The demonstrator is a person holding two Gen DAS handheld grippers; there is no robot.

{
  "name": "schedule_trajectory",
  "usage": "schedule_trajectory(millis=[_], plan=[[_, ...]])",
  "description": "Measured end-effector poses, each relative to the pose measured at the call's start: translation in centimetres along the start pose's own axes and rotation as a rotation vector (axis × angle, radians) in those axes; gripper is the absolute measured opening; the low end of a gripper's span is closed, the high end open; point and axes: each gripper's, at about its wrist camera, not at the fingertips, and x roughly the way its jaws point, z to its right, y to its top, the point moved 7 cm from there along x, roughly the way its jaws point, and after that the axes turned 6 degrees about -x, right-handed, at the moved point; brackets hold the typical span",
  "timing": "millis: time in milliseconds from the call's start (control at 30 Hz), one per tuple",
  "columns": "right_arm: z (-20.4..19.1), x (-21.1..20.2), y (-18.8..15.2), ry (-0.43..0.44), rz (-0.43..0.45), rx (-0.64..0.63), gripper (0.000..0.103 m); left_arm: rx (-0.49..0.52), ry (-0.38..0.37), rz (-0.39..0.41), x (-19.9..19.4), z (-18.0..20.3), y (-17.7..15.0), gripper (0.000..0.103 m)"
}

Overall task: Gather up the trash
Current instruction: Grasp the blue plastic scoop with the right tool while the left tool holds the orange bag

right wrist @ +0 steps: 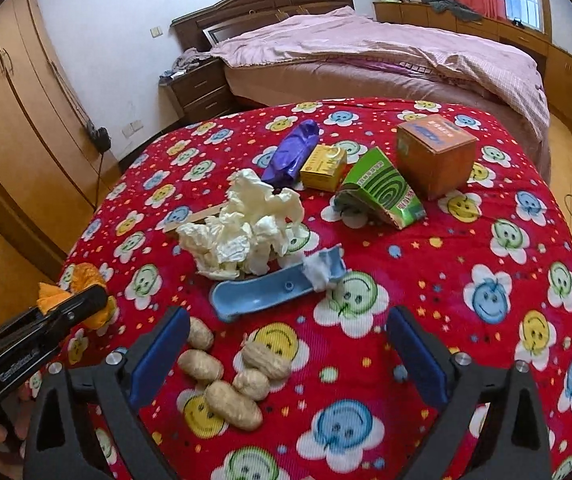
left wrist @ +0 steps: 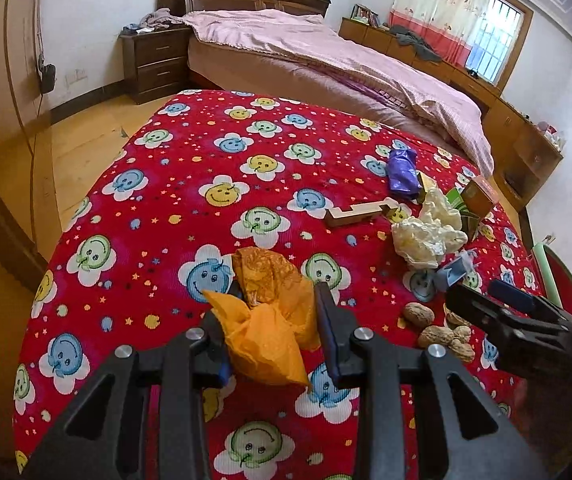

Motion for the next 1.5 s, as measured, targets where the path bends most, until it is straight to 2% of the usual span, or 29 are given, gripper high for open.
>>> schedule_trajectory(millis=[200,233,267,333,433,467,500,833,1000,1167,1233,1433,1500], plan=[[0.1,1.4,0.7,-0.004,-0.008,0.003,0.1,-0.001,0.003,-0.007,0.4,0.0,-0.1,0.035],[0.1,1.5,0.7,-0.009,-0.004,-0.002,0.094,0.001,0.004,-0.008,0.5,0.0,-0.1,0.035],[0.0,1.5,0.8,-0.017,0.003,-0.012,0.082,0.002,0.005,-0.008,0.5,0.0,-0.1,0.035],[-0.1,1.5,0.9,-0.036,0.01,-0.029,0.07,0.004,0.004,-0.009,0.5,0.2,-0.2,0.035],[-0.3,1.3,0.8,-0.022,0.017,-0.04,0.061,0.007,0.003,-0.009,0.5,0.3,-0.2,0.035],[-0.3,1.2,0.7,-0.021,0.02,-0.04,0.04,0.008,0.003,-0.009,0.5,0.4,-0.2,0.035],[-0.2,1.2,0.7,-0.026,0.021,-0.041,0.035,0.009,0.002,-0.009,0.5,0.5,-0.2,0.035],[1.8,-0.4,-0.4,-0.032,0.028,0.042,0.025,0.009,-0.008,0.0,-0.2,0.8,-0.2,0.035],[3.0,-1.3,-0.9,-0.025,0.028,0.106,0.026,0.005,-0.014,-0.001,-0.2,0.9,-0.2,0.035],[1.9,-2.0,-0.3,0.011,0.05,0.113,0.05,0.002,-0.021,0.0,-0.3,1.0,-0.2,0.035],[1.1,-1.9,-0.1,0.02,0.052,0.097,0.053,0.002,-0.021,0.0,-0.3,1.0,-0.1,0.035],[0.5,-0.1,0.7,-0.037,0.031,0.075,0.054,-0.001,-0.023,-0.001,-0.3,1.0,0.0,0.035],[1.0,0.3,0.9,-0.051,0.029,0.093,0.051,-0.001,-0.024,-0.001,-0.2,1.0,0.0,0.035]])
